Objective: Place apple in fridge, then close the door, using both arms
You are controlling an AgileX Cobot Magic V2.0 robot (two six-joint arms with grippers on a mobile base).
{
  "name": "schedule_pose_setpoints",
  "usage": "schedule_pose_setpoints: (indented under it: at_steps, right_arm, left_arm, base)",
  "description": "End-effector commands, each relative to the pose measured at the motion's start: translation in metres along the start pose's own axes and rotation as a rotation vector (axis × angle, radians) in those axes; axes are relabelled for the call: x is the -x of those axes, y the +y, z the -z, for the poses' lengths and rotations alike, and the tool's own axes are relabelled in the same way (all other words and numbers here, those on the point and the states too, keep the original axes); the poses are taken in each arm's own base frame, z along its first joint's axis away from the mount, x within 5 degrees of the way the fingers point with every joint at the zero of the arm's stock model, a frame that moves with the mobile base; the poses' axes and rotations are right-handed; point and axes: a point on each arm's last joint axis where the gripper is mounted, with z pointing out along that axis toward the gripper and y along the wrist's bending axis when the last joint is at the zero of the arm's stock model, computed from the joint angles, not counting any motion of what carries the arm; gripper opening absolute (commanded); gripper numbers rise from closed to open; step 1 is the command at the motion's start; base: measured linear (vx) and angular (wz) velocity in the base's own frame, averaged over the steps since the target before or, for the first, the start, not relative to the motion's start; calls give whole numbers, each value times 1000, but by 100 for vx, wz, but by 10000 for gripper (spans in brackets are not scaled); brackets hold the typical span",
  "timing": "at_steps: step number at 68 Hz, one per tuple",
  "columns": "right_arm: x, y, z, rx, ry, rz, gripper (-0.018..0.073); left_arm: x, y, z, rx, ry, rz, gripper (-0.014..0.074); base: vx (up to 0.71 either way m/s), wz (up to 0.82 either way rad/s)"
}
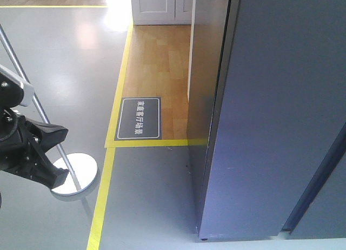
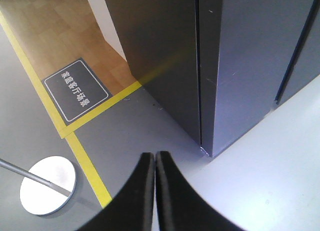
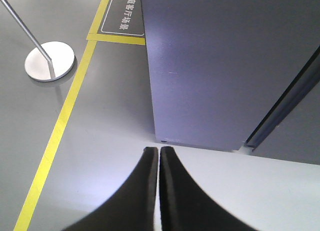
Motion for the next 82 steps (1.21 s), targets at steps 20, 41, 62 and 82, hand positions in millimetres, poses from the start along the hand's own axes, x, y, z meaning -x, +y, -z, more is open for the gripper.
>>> schedule_pose_setpoints:
  at_steps: [20,41,62,82]
  right_arm:
    - [11,1,5,7,-80,7,-4]
    - [11,1,5,7,-81,6,-4]
    - [11,1,5,7,-81,6,-4]
    - [11,1,5,7,-81,6,-4]
  left_arm:
    - [14,2,10,16,-109,4,-6]
    - [-5,19,50,135,-250,97,-6]
    - [-112,14,67,319,-448,309,-6]
    - [-183,0,61,433,-600,335,-6]
  base:
    - [0,0]
    - [0,0]
    - [0,0]
    - [0,0]
